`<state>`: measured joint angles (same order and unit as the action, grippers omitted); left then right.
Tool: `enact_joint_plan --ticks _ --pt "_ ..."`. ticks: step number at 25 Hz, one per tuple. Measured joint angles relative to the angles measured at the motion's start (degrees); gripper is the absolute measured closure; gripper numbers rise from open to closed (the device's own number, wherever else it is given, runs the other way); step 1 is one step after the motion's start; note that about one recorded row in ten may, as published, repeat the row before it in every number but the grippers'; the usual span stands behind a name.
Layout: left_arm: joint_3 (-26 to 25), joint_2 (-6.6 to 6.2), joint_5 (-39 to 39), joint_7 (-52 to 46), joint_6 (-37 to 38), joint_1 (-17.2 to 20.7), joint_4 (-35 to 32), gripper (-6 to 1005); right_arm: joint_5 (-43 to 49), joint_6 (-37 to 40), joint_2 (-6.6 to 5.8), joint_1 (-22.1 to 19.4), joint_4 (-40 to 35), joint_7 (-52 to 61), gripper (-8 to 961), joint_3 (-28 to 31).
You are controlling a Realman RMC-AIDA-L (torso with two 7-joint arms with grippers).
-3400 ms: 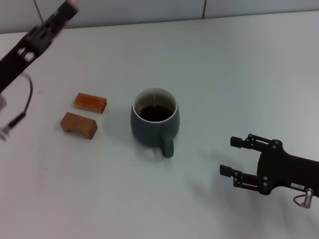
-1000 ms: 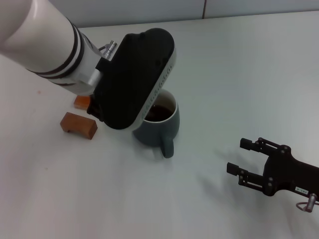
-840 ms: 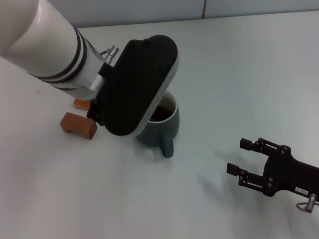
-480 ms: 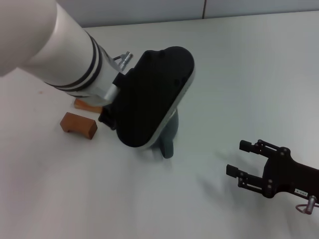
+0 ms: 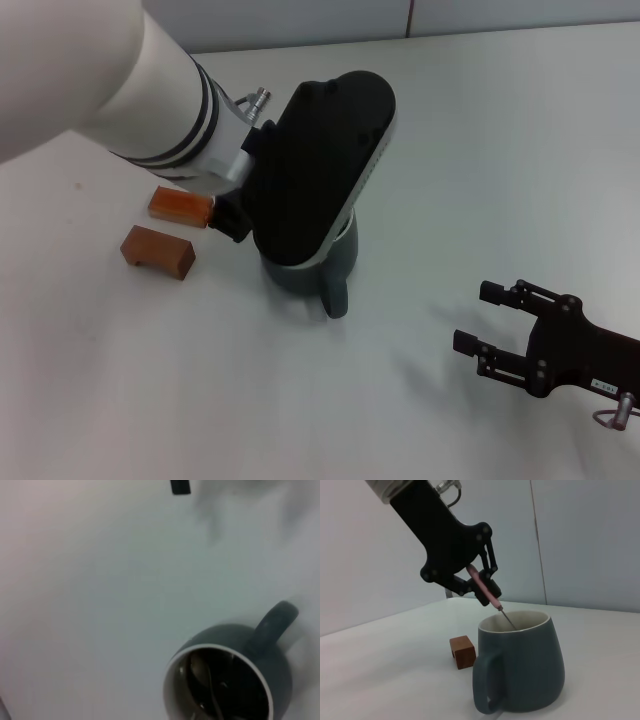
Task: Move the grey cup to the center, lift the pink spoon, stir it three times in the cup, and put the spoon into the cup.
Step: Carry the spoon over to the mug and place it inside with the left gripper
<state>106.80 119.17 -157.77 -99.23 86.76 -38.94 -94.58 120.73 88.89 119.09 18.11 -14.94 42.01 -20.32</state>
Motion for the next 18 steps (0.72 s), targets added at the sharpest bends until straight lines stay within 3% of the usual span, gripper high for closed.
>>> enact_joint_plan --ticks 7,18 --pt "-0.82 0.0 -3.49 -2.48 3.05 -1.5 1.03 864 -0.05 -0.01 0.0 0.08 -0.01 0.0 208 0.02" --pt "-0.9 0.0 0.46 -1.86 5.34 -1.11 -0.97 865 -0.06 0.09 0.0 0.11 0.0 0.0 208 0.02"
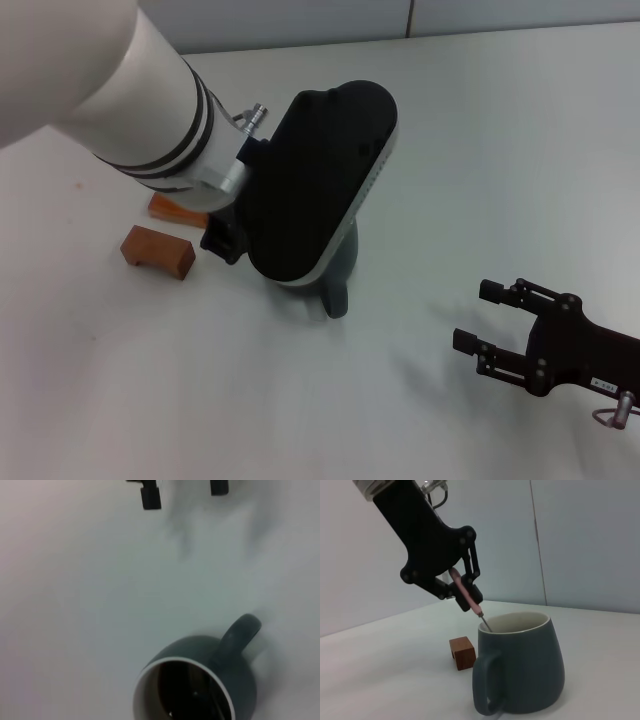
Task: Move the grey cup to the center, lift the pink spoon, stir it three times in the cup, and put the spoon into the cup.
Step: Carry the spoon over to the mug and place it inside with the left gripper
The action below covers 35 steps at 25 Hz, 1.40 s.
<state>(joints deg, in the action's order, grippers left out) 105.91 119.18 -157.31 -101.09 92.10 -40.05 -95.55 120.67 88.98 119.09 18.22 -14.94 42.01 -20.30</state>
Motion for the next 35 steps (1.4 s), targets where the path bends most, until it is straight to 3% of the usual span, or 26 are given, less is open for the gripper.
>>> enact_joint_plan --ticks 14,25,35 --pt "-0.67 0.0 1.08 -0.65 -5.15 -0.28 3.45 864 0.0 0.16 0.0 -0.04 0.0 0.0 208 0.0" --pt "-2.1 0.0 -1.61 -2.96 -0.22 -0.47 2.22 864 0.16 0.26 0.0 -0.26 0.25 0.0 208 -0.21" --pt "-0.9 0.0 1.64 -3.05 -0.09 -0.1 0.57 865 0.15 0.26 0.0 -0.42 0.27 0.0 208 -0.36"
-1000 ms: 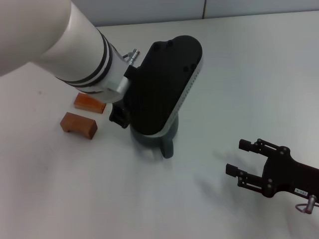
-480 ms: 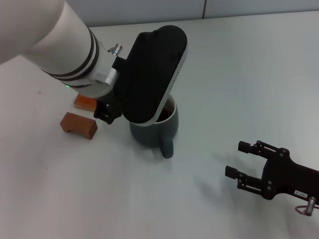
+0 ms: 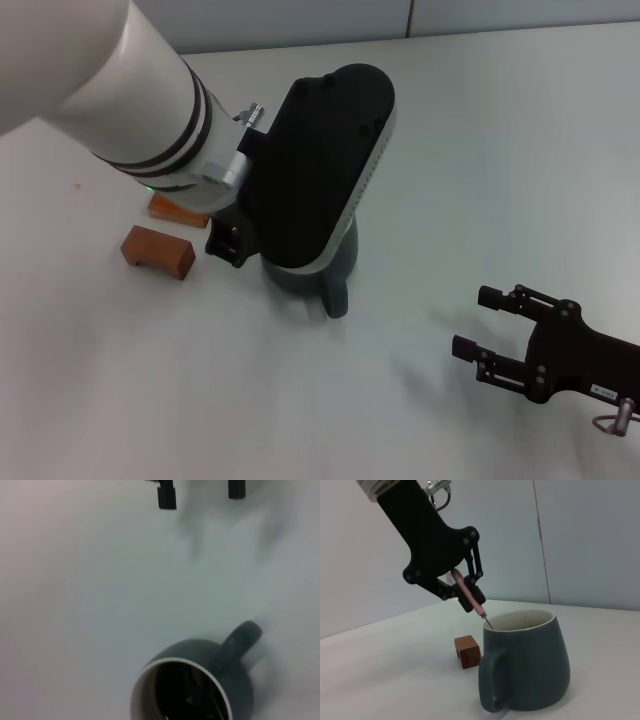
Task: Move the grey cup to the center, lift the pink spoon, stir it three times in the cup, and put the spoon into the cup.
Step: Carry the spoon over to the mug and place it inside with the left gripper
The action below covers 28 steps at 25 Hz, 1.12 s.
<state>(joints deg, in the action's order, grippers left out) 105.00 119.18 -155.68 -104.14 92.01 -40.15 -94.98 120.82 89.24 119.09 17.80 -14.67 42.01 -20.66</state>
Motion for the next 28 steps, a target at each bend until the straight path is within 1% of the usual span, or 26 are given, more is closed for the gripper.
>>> enact_joint_plan --ticks 4,5,8,12,13,17,20,22,23,26,28 --pt "0.28 0.0 0.02 0.01 -0.89 0.07 0.01 865 -0.07 0.0 0.0 -0.13 0.05 0.0 208 -0.05" --pt "0.37 0.0 -0.19 0.01 -3.06 0.12 0.64 865 -0.08 0.0 0.0 -0.16 0.07 0.0 208 -0.07" --pt "0.36 0.0 -0.61 0.07 -4.84 0.18 1.66 865 -0.11 -0.02 0.0 -0.22 0.28 0.0 208 -0.07" --pt "0.21 0.0 -1.59 0.07 -5.39 0.19 2.29 864 -0.13 -0.03 0.0 -0.22 0.61 0.0 208 0.04" --pt "0.0 0.0 -3.14 0.03 -5.42 0.1 3.01 864 -0.14 -0.03 0.0 -0.23 0.62 0.0 208 0.06" --pt "-0.25 0.0 -4.0 -0.01 -4.85 0.08 3.23 864 -0.15 -0.02 0.0 -0.23 0.62 0.0 208 0.12" --pt "-0.46 0.0 -4.71 -0.19 -2.66 0.09 2.42 864 -0.15 -0.01 0.0 -0.22 0.61 0.0 208 0.16" --pt "-0.48 0.0 -4.76 -0.32 -2.16 0.06 2.3 864 -0.15 -0.01 0.0 -0.23 0.61 -0.01 208 0.12" --pt "-0.68 0.0 -4.77 -0.66 -0.33 -0.15 1.96 864 -0.15 0.0 0.0 -0.22 0.61 0.0 208 0.12" --pt "-0.78 0.0 -4.62 -0.67 0.2 -0.18 1.61 865 -0.15 0.02 0.0 -0.22 0.61 -0.01 208 0.09" --pt "-0.84 0.0 -3.6 -0.78 0.64 0.11 0.22 865 -0.15 0.03 0.0 -0.25 0.61 0.0 208 0.05"
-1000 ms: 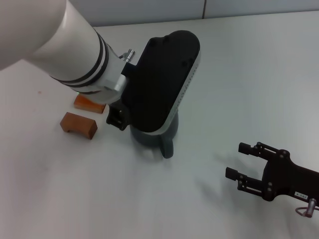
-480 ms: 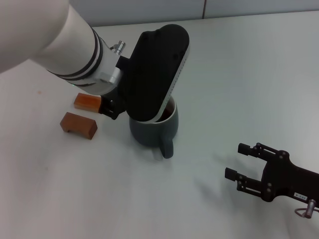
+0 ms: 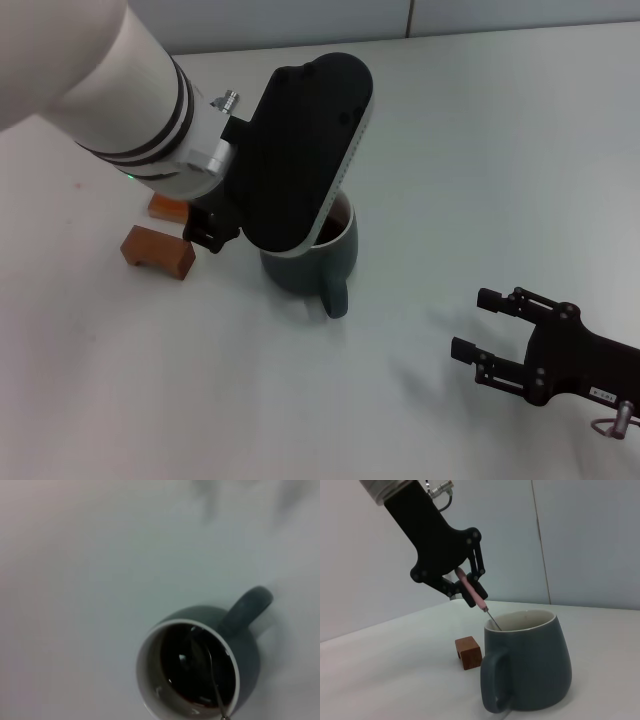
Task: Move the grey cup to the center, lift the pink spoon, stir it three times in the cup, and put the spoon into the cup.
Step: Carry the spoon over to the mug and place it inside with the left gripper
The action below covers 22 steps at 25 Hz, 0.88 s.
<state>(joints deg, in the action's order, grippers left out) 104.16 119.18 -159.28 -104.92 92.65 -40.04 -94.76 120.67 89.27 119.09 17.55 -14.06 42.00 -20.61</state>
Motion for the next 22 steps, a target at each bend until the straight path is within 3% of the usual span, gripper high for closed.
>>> enact_joint_plan --ticks 13,22 --pt "4.07 0.0 2.04 -4.1 -9.13 3.7 0.04 866 0.16 0.39 -0.01 -0.07 0.0 0.01 208 -0.01" --pt "3.98 -0.08 1.66 -7.59 -9.11 3.83 0.19 766 0.25 0.76 -0.09 -0.15 -0.09 0.01 208 0.11"
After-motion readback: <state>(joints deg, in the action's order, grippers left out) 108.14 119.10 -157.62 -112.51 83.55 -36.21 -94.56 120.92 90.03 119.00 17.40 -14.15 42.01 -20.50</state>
